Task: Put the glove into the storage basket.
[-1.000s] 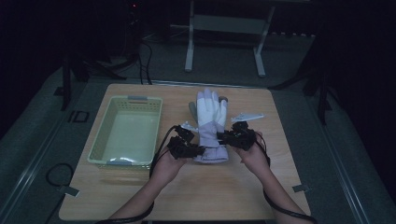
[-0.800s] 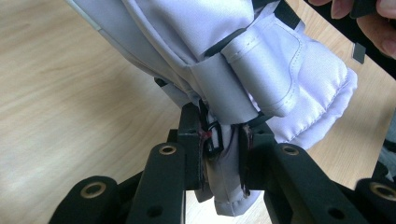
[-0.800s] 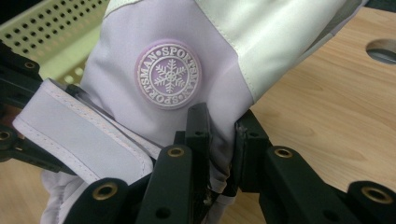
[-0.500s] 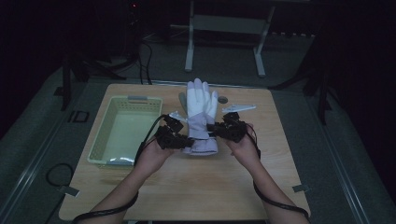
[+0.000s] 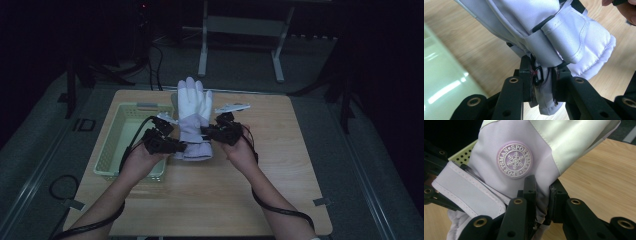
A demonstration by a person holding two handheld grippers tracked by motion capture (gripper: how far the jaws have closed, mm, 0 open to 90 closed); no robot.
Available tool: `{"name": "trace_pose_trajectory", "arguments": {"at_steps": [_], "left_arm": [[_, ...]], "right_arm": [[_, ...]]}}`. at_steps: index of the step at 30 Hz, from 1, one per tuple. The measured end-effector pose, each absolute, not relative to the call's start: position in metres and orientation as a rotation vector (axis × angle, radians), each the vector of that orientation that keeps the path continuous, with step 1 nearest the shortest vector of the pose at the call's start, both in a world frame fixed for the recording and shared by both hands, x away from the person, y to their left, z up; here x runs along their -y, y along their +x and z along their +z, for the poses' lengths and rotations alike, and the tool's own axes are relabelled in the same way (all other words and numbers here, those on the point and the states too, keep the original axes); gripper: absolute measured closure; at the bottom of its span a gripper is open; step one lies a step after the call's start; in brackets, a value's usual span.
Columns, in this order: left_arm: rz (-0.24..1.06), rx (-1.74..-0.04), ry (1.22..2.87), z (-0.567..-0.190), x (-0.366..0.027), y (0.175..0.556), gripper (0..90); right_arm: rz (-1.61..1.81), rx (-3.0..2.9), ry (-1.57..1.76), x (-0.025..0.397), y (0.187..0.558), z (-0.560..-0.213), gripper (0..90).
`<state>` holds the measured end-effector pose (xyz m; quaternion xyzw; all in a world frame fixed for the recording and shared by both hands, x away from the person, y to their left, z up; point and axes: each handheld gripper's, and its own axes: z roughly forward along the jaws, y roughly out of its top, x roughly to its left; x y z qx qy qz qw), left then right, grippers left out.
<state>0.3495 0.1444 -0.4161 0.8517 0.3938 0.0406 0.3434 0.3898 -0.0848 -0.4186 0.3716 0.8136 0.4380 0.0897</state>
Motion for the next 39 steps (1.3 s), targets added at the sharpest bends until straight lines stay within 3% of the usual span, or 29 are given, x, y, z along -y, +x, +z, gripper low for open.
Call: {"name": "trace_pose_trajectory", "arguments": {"at_steps": [24,29,39], "left_arm": [[0.12,-1.162,2.262,-0.414,-0.247,0.35,74.3],[0.046,-1.215,2.332,-0.43,-0.272,0.355,74.3],[-0.093,-1.283,2.359,-0.474,-0.278,0.363,74.2]], "right_arm": [[1.345,-2.475,1.014,-0.028,0.397,-0.421,78.6],[1.338,-2.508,1.059,-0.06,0.394,-0.44,78.9],[1.21,-2.605,1.154,-0.075,0.399,-0.486,78.8]]}}
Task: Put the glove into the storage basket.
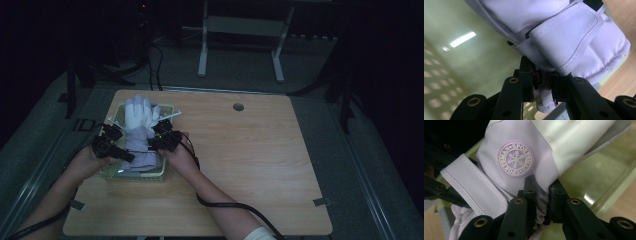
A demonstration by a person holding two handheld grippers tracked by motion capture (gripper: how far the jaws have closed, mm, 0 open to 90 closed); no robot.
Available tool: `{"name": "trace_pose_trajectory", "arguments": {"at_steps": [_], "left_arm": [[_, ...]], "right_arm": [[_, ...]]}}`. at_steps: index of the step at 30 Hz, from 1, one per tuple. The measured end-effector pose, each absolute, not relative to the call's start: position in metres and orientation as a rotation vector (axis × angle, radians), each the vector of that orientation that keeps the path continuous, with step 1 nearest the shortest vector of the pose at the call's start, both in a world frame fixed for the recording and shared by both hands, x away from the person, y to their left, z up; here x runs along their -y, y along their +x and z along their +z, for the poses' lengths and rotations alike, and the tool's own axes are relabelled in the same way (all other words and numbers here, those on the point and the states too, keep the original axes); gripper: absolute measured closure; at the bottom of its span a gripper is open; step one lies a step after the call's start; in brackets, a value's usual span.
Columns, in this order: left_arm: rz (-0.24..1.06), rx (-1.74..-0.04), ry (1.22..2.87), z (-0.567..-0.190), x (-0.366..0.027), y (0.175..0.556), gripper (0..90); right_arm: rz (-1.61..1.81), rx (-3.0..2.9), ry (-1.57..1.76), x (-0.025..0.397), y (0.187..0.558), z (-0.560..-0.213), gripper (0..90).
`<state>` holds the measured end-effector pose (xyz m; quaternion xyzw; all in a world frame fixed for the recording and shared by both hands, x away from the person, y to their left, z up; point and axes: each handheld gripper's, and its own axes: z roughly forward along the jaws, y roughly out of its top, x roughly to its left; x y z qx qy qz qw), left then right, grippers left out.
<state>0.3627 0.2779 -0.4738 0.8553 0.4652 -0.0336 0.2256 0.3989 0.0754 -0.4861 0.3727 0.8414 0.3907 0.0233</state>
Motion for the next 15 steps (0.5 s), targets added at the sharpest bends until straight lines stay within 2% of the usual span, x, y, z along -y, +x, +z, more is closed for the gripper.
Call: {"name": "trace_pose_trajectory", "arguments": {"at_steps": [5,9,15], "left_arm": [[-0.166,-1.338,2.351,-0.496,-0.277,0.366,73.6],[-0.162,-1.367,2.362,-0.502,-0.273,0.367,72.4],[-0.198,-1.435,2.377,-0.515,-0.267,0.369,65.7]], "right_arm": [[1.101,-2.665,1.164,-0.081,0.403,-0.501,78.5],[1.035,-2.684,1.182,-0.084,0.404,-0.504,77.9],[0.899,-2.723,1.16,-0.093,0.407,-0.51,74.5]]}}
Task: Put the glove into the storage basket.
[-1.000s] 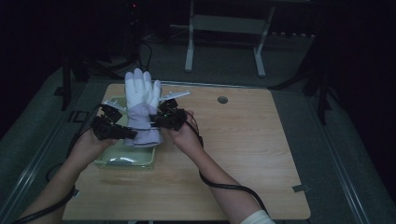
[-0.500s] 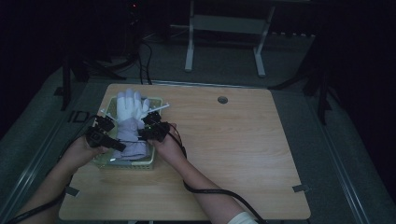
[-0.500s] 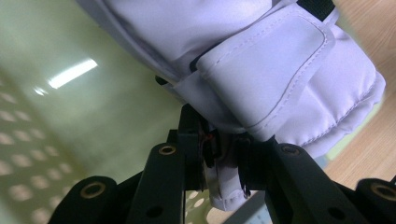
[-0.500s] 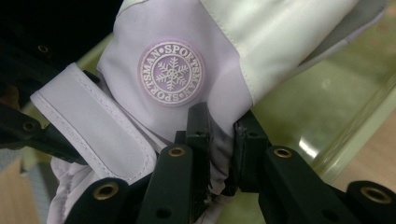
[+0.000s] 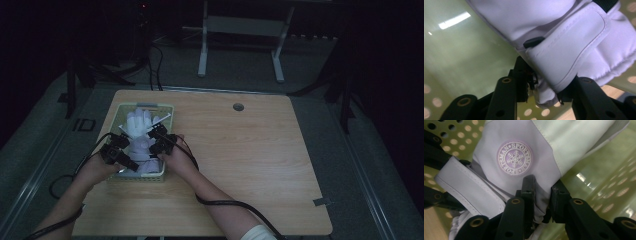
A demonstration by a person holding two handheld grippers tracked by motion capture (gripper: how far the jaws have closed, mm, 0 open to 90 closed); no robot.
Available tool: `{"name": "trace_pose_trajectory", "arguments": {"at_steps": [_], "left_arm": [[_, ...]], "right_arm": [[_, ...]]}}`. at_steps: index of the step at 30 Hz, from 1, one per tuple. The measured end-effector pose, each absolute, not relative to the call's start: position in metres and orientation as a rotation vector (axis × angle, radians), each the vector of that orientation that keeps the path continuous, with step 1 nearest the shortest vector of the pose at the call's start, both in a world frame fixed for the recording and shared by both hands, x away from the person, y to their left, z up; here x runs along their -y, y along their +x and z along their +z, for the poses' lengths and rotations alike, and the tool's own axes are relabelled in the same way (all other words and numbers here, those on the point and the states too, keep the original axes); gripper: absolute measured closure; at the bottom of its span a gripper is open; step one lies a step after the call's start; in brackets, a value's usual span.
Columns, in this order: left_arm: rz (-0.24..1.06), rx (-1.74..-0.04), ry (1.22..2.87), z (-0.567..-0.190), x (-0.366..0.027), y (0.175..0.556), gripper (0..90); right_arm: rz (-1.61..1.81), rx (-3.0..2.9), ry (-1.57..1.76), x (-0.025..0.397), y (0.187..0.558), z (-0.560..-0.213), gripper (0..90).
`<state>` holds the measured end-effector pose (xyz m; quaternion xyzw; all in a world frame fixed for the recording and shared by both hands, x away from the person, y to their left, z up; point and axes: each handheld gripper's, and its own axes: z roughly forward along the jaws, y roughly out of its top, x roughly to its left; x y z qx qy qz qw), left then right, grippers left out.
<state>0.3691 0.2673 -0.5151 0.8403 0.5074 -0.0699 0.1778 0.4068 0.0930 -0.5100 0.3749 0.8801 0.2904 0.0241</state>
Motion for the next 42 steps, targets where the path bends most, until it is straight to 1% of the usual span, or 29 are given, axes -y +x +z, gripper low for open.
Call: {"name": "trace_pose_trajectory", "arguments": {"at_steps": [3,5,6,7,10,13,15,16,17,18,20,21,22,23,24,25,29,31,33,35,38,40,42], "left_arm": [[-0.184,-1.449,2.359,-0.516,-0.268,0.368,63.4],[-0.176,-1.448,2.348,-0.516,-0.269,0.367,62.5],[-0.175,-1.446,2.337,-0.517,-0.269,0.367,61.6],[-0.175,-1.45,2.323,-0.517,-0.27,0.366,61.3],[-0.132,-1.436,2.303,-0.516,-0.27,0.362,57.0],[-0.091,-1.418,2.306,-0.515,-0.268,0.359,56.7],[-0.052,-1.421,2.29,-0.514,-0.267,0.357,49.9],[-0.055,-1.416,2.278,-0.514,-0.268,0.357,47.1],[-0.056,-1.398,2.256,-0.512,-0.269,0.355,46.6],[-0.054,-1.395,2.244,-0.512,-0.269,0.355,41.5],[-0.033,-1.39,2.197,-0.507,-0.271,0.352,33.8],[-0.007,-1.377,2.158,-0.503,-0.272,0.35,30.0],[0.018,-1.367,2.143,-0.5,-0.272,0.348,23.1],[0.066,-1.355,2.115,-0.495,-0.271,0.345,19.5],[0.092,-1.341,2.105,-0.493,-0.27,0.343,16.6],[0.129,-1.322,2.076,-0.489,-0.269,0.339,16.1],[0.186,-1.272,1.995,-0.48,-0.262,0.331,14.3],[0.21,-1.237,1.968,-0.478,-0.259,0.328,14.3],[0.199,-1.204,1.939,-0.476,-0.255,0.324,14.3],[0.212,-1.18,1.941,-0.473,-0.248,0.321,12.9],[0.241,-1.162,1.959,-0.47,-0.239,0.319,6.0],[0.24,-1.15,1.954,-0.467,-0.234,0.319,5.2],[0.242,-1.142,1.953,-0.466,-0.23,0.318,1.9]], "right_arm": [[0.857,-2.729,1.162,-0.096,0.408,-0.509,71.1],[0.837,-2.732,1.156,-0.098,0.409,-0.508,64.8],[0.831,-2.724,1.144,-0.099,0.41,-0.507,60.2],[0.832,-2.727,1.138,-0.098,0.411,-0.506,58.1],[0.841,-2.742,1.108,-0.096,0.413,-0.505,55.0],[0.881,-2.743,1.125,-0.093,0.414,-0.505,51.9],[0.88,-2.735,1.116,-0.093,0.413,-0.505,47.0],[0.888,-2.707,1.074,-0.093,0.411,-0.502,38.0],[0.895,-2.687,1.049,-0.093,0.41,-0.5,35.5],[0.927,-2.672,1.021,-0.091,0.409,-0.495,32.5],[0.962,-2.695,0.974,-0.088,0.409,-0.489,25.7],[0.965,-2.694,0.964,-0.088,0.409,-0.487,23.7],[0.985,-2.702,0.943,-0.085,0.409,-0.484,20.3],[1.004,-2.702,0.94,-0.084,0.41,-0.483,18.4],[1.024,-2.694,0.931,-0.082,0.412,-0.481,17.6],[1.025,-2.689,0.925,-0.08,0.412,-0.48,17.6],[1.068,-2.672,0.912,-0.072,0.413,-0.473,15.7],[1.087,-2.665,0.91,-0.068,0.413,-0.47,15.6],[1.084,-2.655,0.905,-0.063,0.413,-0.466,15.6],[1.087,-2.651,0.896,-0.057,0.413,-0.463,15.6],[1.085,-2.648,0.9,-0.05,0.413,-0.459,15.7],[1.082,-2.655,0.893,-0.045,0.412,-0.457,15.7],[1.074,-2.664,0.882,-0.04,0.412,-0.456,15.6]]}}
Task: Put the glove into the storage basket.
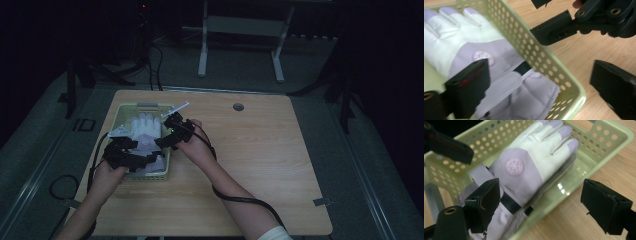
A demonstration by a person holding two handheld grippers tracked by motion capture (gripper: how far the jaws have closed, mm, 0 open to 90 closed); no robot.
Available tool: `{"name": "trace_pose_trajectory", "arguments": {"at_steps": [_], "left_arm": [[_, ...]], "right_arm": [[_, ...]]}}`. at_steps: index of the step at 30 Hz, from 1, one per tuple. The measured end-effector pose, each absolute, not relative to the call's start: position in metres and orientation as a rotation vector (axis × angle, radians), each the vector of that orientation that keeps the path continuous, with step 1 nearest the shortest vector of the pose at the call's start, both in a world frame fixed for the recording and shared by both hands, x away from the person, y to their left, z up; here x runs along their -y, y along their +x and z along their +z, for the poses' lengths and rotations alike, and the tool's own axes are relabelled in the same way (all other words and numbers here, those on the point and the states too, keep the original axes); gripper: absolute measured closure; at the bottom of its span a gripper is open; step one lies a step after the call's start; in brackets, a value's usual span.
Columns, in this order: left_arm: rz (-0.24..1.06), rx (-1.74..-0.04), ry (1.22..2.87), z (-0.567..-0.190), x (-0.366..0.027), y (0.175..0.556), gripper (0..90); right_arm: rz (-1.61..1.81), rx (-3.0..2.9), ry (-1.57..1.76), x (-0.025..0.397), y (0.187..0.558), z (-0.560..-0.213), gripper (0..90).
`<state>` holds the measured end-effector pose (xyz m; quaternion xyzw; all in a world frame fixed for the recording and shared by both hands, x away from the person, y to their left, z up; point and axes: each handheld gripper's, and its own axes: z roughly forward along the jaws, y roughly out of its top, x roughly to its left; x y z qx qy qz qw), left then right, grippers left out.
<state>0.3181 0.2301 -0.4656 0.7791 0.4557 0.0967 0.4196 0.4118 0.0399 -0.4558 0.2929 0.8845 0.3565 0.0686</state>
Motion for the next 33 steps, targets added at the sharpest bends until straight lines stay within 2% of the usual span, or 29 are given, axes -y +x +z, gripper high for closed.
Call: {"name": "trace_pose_trajectory", "arguments": {"at_steps": [17,33], "left_arm": [[0.175,-1.007,1.945,-0.46,-0.179,0.296,2.0],[0.129,-0.856,2.007,-0.472,-0.137,0.275,2.0]], "right_arm": [[1.085,-2.636,0.834,0.012,0.402,-0.453,15.2],[1.049,-2.634,0.801,0.058,0.387,-0.478,14.2]]}}
